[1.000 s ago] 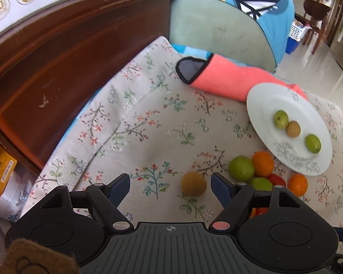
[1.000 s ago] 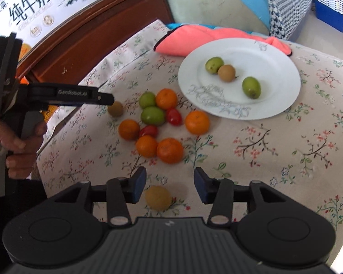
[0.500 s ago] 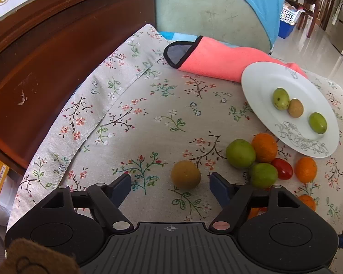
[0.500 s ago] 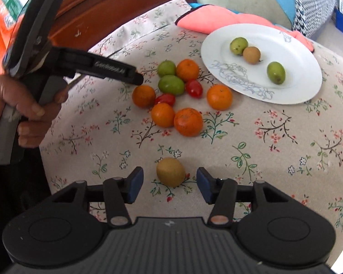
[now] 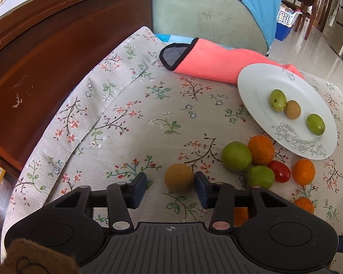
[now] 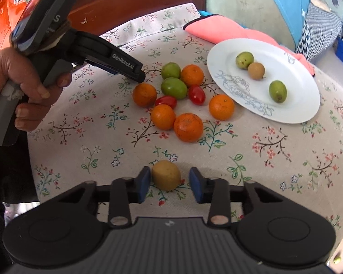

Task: Organize fruits
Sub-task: 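Grasp a brown kiwi-like fruit with the left gripper while the right gripper grasps another, then carry the brown fruits over the white plate with both grippers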

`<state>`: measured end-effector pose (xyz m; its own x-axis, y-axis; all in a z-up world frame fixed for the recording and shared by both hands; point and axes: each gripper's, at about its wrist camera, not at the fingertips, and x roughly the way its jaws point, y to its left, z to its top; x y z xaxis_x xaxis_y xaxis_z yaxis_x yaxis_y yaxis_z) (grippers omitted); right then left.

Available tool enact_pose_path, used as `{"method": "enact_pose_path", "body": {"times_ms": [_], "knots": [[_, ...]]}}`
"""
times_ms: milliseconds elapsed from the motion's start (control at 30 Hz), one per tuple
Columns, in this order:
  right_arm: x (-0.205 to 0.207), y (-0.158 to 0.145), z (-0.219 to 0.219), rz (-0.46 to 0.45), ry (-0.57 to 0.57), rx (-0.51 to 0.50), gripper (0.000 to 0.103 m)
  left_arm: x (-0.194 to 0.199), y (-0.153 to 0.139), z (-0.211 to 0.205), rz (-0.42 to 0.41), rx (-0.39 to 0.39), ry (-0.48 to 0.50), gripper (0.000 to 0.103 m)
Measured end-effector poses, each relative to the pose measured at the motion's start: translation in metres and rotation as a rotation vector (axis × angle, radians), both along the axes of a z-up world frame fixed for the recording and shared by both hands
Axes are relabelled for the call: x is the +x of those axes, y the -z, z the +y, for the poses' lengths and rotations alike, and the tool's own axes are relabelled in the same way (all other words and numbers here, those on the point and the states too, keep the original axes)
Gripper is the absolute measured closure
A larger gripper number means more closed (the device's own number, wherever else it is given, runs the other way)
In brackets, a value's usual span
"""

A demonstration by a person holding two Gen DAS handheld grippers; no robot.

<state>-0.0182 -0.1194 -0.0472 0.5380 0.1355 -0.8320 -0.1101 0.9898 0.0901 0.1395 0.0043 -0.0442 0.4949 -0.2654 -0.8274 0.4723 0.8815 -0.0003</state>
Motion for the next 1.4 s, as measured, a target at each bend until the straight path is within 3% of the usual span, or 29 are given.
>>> {"method": "enact_pose_path", "body": {"times_ms": [133, 633, 1400], "knots": [[0.001, -0.001, 0.001, -0.003, -0.004, 0.0, 0.076, -0.002, -0.003, -0.001, -0.012, -0.007, 0.006, 0.077], [0.01, -0.009, -0.016, -0.019, 0.089, 0.093, 0.076, 0.001, -0.014, 0.0, -0.016, -0.069, -0.026, 0.077], [0.027, -0.064, -0.073, -0.21, 0.272, 0.15, 0.076, -0.011, -0.06, -0.031, -0.082, -0.222, 0.043, 0.077]]}}
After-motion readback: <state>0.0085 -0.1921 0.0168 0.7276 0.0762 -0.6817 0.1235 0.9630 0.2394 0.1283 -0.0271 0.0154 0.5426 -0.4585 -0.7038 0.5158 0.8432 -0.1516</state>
